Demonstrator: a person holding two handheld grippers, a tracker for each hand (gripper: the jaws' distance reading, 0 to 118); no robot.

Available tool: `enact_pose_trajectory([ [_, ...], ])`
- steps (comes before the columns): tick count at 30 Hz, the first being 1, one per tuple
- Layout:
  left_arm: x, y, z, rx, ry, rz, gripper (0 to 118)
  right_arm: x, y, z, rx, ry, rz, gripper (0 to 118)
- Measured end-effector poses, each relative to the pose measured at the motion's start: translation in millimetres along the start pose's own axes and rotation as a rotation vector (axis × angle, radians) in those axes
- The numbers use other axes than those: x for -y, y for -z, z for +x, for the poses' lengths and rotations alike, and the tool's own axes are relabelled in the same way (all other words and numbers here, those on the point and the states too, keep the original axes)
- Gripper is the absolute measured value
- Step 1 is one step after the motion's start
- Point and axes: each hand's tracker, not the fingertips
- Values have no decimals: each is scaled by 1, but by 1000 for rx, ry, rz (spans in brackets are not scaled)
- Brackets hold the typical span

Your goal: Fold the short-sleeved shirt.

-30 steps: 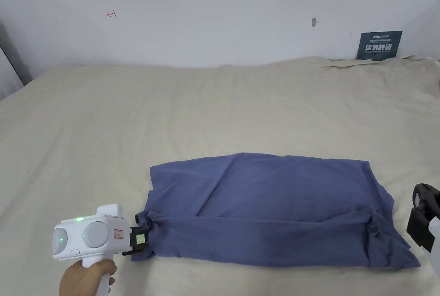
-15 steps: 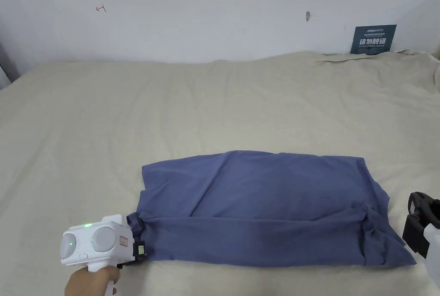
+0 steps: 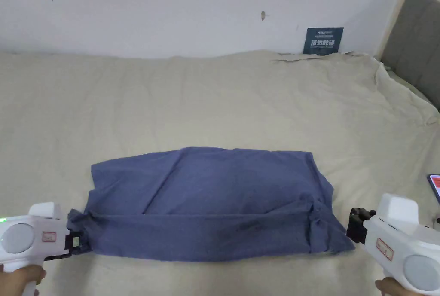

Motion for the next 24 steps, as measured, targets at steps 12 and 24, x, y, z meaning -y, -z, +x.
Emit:
enact_pose_trajectory([
  [12, 6, -11, -3, -1, -16, 11, 2, 14, 82, 3, 35, -55, -258, 85],
  [24, 10, -13, -4, 0, -32, 17, 2, 22, 74, -8, -20, -68, -272, 5],
])
